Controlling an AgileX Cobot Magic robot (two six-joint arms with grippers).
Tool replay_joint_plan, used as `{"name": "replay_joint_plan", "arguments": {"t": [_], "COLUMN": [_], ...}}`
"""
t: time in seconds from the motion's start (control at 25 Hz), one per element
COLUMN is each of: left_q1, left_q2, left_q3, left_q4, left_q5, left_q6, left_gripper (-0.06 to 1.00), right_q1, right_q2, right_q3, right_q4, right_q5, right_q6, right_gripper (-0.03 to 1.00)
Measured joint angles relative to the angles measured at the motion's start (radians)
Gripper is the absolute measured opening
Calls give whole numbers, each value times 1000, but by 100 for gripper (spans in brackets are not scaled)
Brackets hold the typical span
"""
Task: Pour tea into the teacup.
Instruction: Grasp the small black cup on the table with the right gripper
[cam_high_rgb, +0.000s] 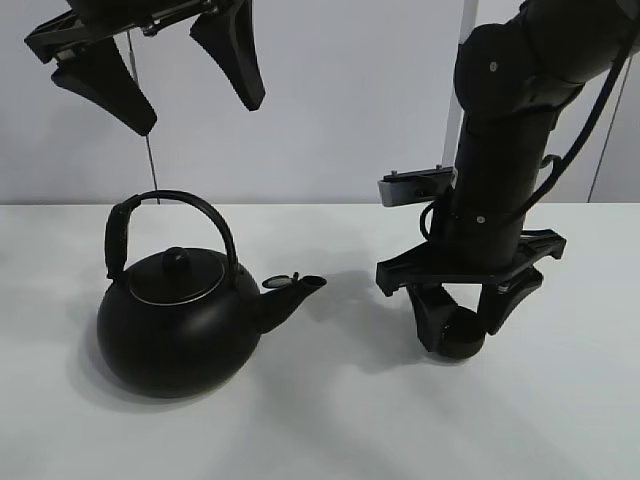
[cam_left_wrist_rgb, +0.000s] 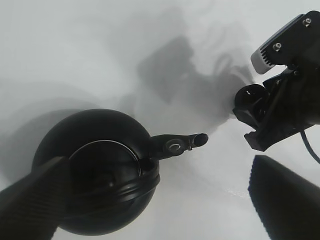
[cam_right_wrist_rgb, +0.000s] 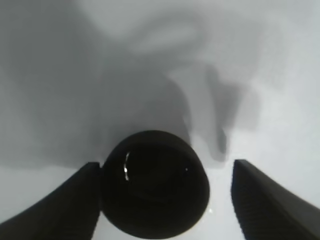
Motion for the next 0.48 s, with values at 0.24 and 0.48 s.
{"name": "replay_joint_plan", "arguments": {"t": [0.24, 0.48], "left_q1": [0, 0], "left_q2": [0, 0], "left_q3": [0, 0], "left_q4": [0, 0], "left_q5": [-1, -2], "left_q6": [0, 0], "left_gripper": [69, 69], "right_q1": [0, 0], "right_q2": [5, -43], "right_q3": [0, 3], "right_q4": [2, 28], "right_q5": [3, 4], "right_q6": [-5, -35], "right_gripper": [40, 40]}}
